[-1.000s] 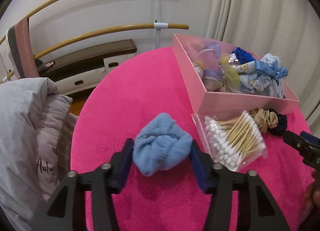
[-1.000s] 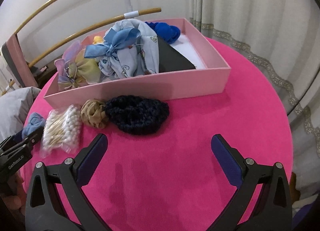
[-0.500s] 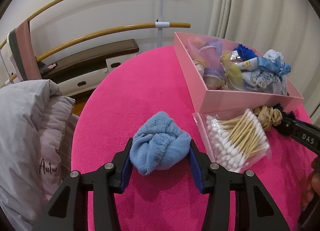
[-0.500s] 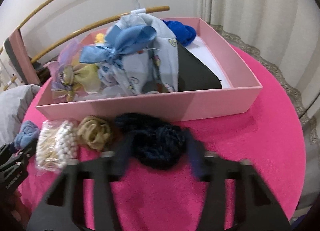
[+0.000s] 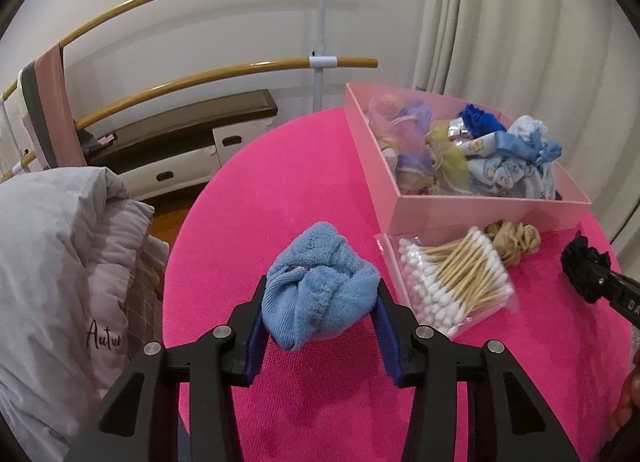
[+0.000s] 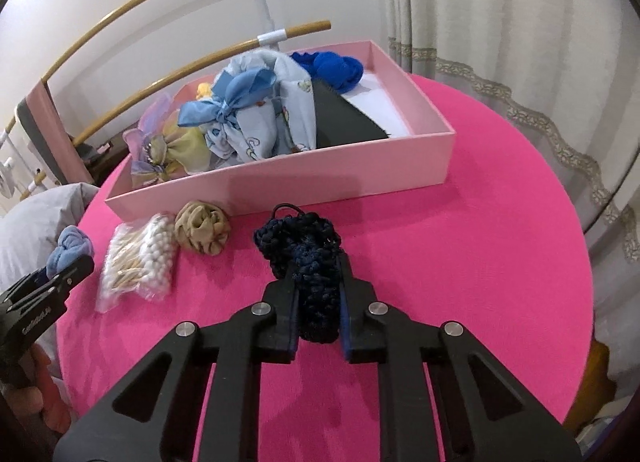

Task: Organize soft objects
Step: 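Carry the blue towel and navy crocheted item over the pink box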

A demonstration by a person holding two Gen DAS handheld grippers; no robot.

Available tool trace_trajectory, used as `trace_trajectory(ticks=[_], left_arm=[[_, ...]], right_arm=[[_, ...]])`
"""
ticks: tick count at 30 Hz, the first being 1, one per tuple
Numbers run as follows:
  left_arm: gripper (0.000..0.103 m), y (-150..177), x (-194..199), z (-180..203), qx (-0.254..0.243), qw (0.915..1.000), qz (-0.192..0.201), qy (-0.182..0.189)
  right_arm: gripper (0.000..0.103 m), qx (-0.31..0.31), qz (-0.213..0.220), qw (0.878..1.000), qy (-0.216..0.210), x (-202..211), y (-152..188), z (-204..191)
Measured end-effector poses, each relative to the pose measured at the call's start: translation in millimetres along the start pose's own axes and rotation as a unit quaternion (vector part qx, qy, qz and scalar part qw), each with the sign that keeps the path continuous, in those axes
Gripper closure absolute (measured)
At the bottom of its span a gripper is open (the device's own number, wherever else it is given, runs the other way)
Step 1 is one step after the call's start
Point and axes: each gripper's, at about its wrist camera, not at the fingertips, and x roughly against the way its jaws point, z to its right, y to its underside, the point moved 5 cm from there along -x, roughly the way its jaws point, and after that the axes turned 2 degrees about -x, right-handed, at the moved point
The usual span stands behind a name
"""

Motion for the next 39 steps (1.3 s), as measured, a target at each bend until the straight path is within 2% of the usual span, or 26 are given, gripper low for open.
trace_trajectory(ticks=[10,16,22,26,31,39], left_arm=[[0.06,-6.4,34.4,12.4,-0.012,0.9998,0.014,0.005],[0.06,-24.2,51.9,23.7,-0.024,0.9993,0.029,0.005],[0.06,-67.9,73.8,43.4,-0.045,0.9967,0.068,0.011],[0.06,-101.0,82.4,57.5,-0.055,0.9942,0.09,0.021],[0.06,-138.3,79.8,73.8,-0.057,0.9931,0.098,0.032],[0.06,-193.2,63.1,92.3,-0.061,0.9916,0.11,0.03]], right_arm=[[0.089,0.009,0.015,1.0,-0.015,25.1,-1.2,-9.2],[0.089,0.022,0.035,0.999,-0.023,39.8,-18.9,-19.8],[0.089,0.037,0.064,0.997,-0.021,55.0,-48.9,-27.3],[0.089,0.051,0.091,0.994,-0.014,67.0,-82.5,-29.3],[0.089,0.057,0.11,0.992,-0.01,72.1,-123.3,-29.4],[0.089,0.061,0.112,0.992,-0.012,55.1,-176.3,-34.7]])
